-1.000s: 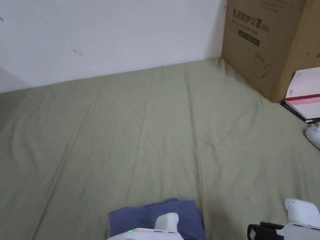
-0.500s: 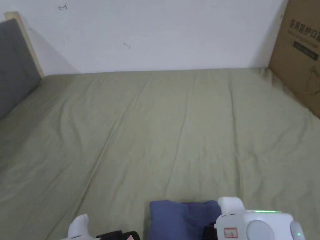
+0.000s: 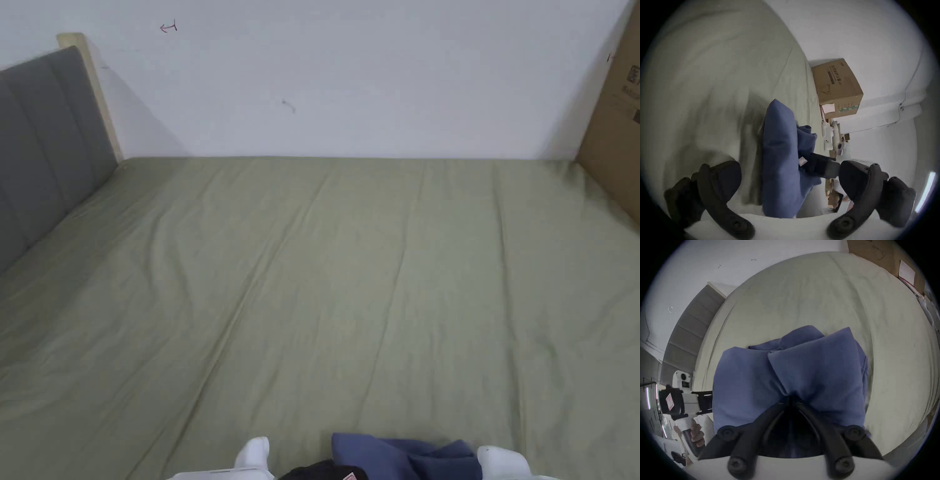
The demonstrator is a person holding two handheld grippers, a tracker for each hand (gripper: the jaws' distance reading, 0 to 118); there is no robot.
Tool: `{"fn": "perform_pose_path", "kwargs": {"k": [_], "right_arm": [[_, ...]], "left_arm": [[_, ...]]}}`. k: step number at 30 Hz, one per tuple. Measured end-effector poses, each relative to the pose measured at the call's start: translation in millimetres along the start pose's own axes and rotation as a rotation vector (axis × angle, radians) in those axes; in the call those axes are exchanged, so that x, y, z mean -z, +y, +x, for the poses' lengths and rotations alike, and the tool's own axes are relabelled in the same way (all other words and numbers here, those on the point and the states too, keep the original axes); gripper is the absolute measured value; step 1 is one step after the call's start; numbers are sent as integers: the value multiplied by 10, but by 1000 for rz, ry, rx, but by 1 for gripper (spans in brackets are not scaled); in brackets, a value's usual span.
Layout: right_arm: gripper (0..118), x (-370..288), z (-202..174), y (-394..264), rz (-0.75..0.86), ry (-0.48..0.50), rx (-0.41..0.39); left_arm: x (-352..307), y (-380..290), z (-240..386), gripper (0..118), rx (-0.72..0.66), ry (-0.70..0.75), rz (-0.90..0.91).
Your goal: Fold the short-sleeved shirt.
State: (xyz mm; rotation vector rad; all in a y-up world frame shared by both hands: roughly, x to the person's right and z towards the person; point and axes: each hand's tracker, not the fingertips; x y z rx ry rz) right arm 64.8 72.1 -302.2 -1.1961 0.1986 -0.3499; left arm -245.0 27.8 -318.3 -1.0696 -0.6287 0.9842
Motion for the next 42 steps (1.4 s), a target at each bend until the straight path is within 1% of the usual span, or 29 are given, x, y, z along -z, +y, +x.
{"fn": "perform_pose_path", "kwargs": {"k": [2, 3, 4, 5, 6, 7, 8, 9, 10, 11, 12, 15, 17, 20, 22, 23, 26, 29, 30, 31, 34, 35, 36, 37, 38, 39, 40, 41, 42], "right_arm": [[4, 7, -65, 4, -5, -33, -50], [4, 19, -83, -4, -3, -46, -85], [4, 18, -90, -14, 1, -46, -87], [4, 16, -85, -15, 2, -44, -83], [4, 14, -69, -12, 3, -41, -71], [4, 10, -39, -15, 5, -31, -49], [4, 5, -20, -14, 5, -23, -34], [4, -7, -5, -13, 2, -18, -29], [4, -32, -5, -14, 4, -16, -25], [4, -59, -17, -8, 7, -13, -24], [4, -94, -40, -4, 12, -11, -27], [4, -234, -128, 10, 56, 2, -36], [4, -331, -182, 19, 90, 17, -34], [4, -440, -302, 52, 140, 32, -38], [4, -454, -378, 69, 172, 16, -67], [4, -441, -423, 81, 176, -12, -82], [4, -427, -467, 77, 172, -2, -80], [4, -364, -508, 70, 159, 4, -72], [4, -334, -529, 68, 152, -6, -80], [4, -306, -542, 72, 143, -20, -89], [4, -254, -572, 78, 131, -27, -95], [4, -234, -582, 89, 126, -26, -95], [4, -217, -598, 96, 120, -29, -96], [4, -199, -615, 101, 116, -32, -98], [4, -183, -627, 103, 113, -35, -104], [4, -160, -640, 109, 111, -42, -107], [4, -136, -652, 115, 108, -46, -108], [4, -112, -663, 122, 99, -48, -108], [4, -104, -683, 127, 88, -49, -100]], "left_arm": [[99, 50, -24, 114, -14, -33, -14], [158, 67, -45, 106, -30, -44, -1], [237, 81, -74, 95, -59, -77, -2], [311, 90, -111, 74, -84, -91, -26], [376, 97, -127, 21, -106, -79, -60], [475, 76, -98, 20, -131, -85, -83], [495, 68, -151, 20, -20, 107, -97], [493, 48, -183, 20, 19, 161, -105], [397, 75, -195, 20, 41, 145, -96], [401, 63, -144, 20, -58, -3, -68], [377, 63, -152, 20, -67, -1, -65], [255, 118, -144, 20, -19, 32, -81], [189, 160, -110, 20, -14, 50, -87], [-25, 315, -32, 20, 68, 99, -101], [-240, 457, -8, 20, 95, 137, -85], [-382, 550, -2, 20, 122, 164, -82], [-853, 810, -2, 20, 195, 275, -44], [-1326, 1131, -16, 20, 263, 490, -44], [-1496, 1264, -18, 20, 284, 618, -50], [-1662, 1362, -22, 20, 315, 713, -61], [-2060, 1591, -55, 20, 379, 876, -65], [-2200, 1656, -89, 20, 406, 1037, -74], [-2302, 1737, -137, 22, 480, 1179, -64], [-2386, 1788, -213, 28, 500, 1283, -69], [-2440, 1840, -296, 39, 518, 1366, -76], [-2479, 1880, -385, 59, 561, 1467, -88], [-2507, 1895, -438, 68, 605, 1520, -114], [-2533, 1922, -482, 73, 641, 1539, -146], [-2561, 1955, -523, 73, 660, 1576, -157]]}}
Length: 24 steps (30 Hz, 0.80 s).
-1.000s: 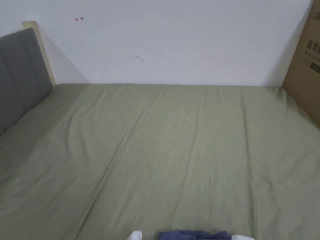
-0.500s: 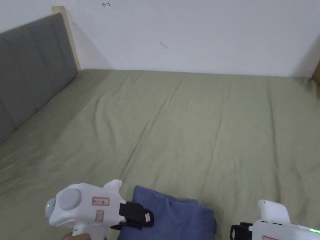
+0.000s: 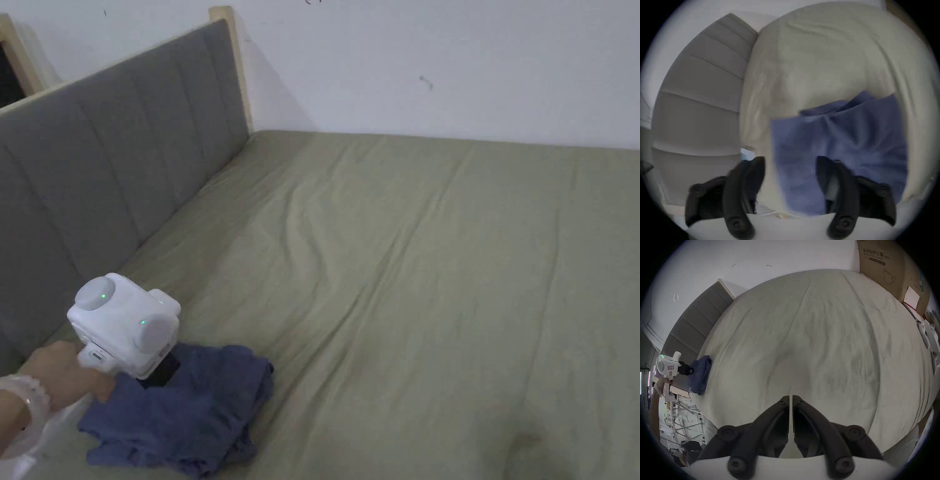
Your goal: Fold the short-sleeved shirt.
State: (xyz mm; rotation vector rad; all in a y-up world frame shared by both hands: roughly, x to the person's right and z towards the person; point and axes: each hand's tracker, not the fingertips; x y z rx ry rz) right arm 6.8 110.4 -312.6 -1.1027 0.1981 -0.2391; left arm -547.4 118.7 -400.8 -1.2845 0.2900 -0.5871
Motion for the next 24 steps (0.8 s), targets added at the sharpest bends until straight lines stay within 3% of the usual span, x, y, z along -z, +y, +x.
{"fn": "perform_pose_path", "kwargs": {"k": [3, 6, 8, 9, 12, 16, 20, 24], "right_arm": [[4, 9, -68, 10, -4, 45, 0], [4, -30, -139, -11, 9, 28, -67], [4, -32, -131, -22, 8, 33, -73], [4, -37, -119, -34, 6, 39, -66], [4, -65, -53, -78, 6, 64, -35], [4, -152, 25, -130, 17, 70, -39], [4, -297, 135, -132, 52, 92, -26], [4, -541, 243, -45, 143, 79, -60]], "left_arm": [[48, -1, -121, 100, -147, 26, -12], [-165, -66, -226, 101, -359, -36, 103], [-424, -151, -240, 99, -427, -196, 184], [-511, -157, -206, 86, -449, -265, 168], [-848, -217, 56, 0, -456, -393, 194], [-1166, -217, 357, 0, -491, -588, 256], [-1671, -138, 751, 0, -471, -573, 360], [-2216, -101, 1110, 0, -462, -569, 455]]}}
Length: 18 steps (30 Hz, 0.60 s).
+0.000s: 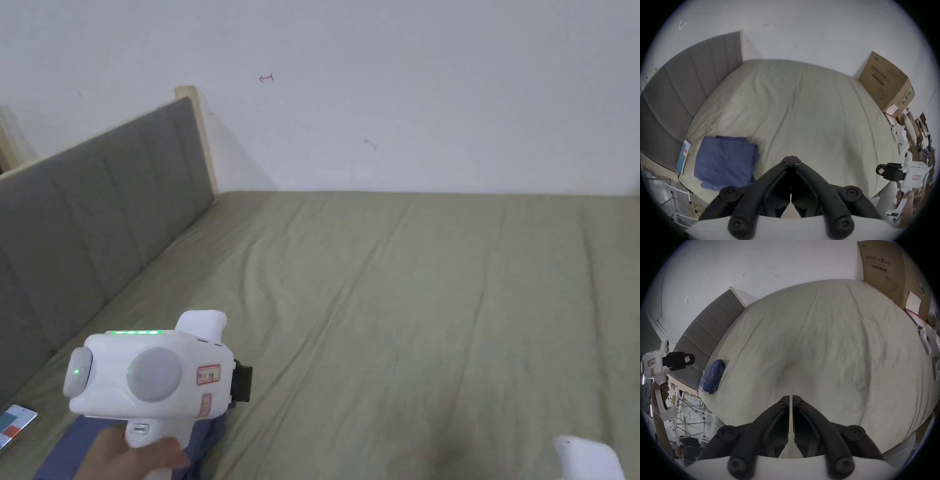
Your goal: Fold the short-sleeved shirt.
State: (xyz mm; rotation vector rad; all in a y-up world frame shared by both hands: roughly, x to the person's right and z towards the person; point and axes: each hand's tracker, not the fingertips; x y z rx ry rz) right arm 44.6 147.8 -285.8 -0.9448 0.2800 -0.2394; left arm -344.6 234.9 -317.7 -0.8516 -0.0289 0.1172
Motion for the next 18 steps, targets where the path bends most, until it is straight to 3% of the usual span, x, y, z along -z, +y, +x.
{"fn": "perform_pose_path", "kwargs": {"k": [5, 8, 10, 14, 18], "right_arm": [[4, -331, 44, 347, 155, -87, -64], [4, -657, 9, 570, 318, -128, -113], [4, -955, 8, 715, 454, -75, -104], [4, -1404, -57, 802, 644, -181, -140], [4, -1664, -97, 745, 762, -244, -168]], "left_arm": [[-233, -32, 811, 0, 103, 174, 242], [-396, -39, 1162, 0, 83, 150, 348], [-518, -31, 1369, 0, 99, 146, 392], [-790, -99, 1653, 0, 116, 214, 549], [-1055, -190, 1808, 0, 123, 182, 633]]}}
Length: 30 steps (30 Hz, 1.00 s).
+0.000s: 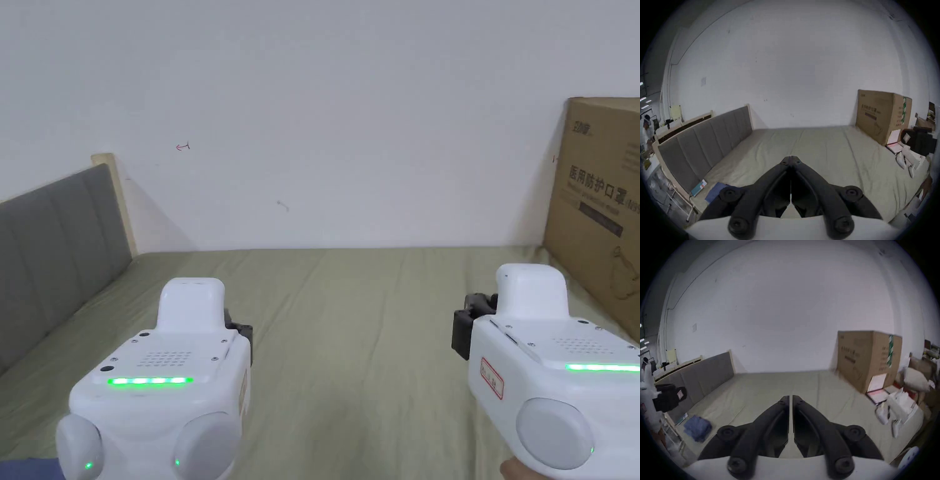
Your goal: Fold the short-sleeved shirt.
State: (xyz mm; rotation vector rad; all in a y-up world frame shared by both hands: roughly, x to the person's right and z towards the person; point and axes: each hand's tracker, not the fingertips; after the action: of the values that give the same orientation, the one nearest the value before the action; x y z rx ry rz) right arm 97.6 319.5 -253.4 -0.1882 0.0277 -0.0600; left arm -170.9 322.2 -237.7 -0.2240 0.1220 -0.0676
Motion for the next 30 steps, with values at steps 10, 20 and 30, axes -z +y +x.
{"fn": "perform_pose_path", "kwargs": {"k": [10, 20, 30], "right_arm": [[8, -203, -80, 68, 102, -111, -101], [116, -185, -139, 29, 117, -92, -93], [117, -145, -226, 33, 126, -75, -89]], "left_arm": [[-150, 25, 190, 9, 47, 29, 100], [-189, 6, 98, 118, -38, -21, 155], [-59, 89, 42, 118, -68, -51, 66]]}}
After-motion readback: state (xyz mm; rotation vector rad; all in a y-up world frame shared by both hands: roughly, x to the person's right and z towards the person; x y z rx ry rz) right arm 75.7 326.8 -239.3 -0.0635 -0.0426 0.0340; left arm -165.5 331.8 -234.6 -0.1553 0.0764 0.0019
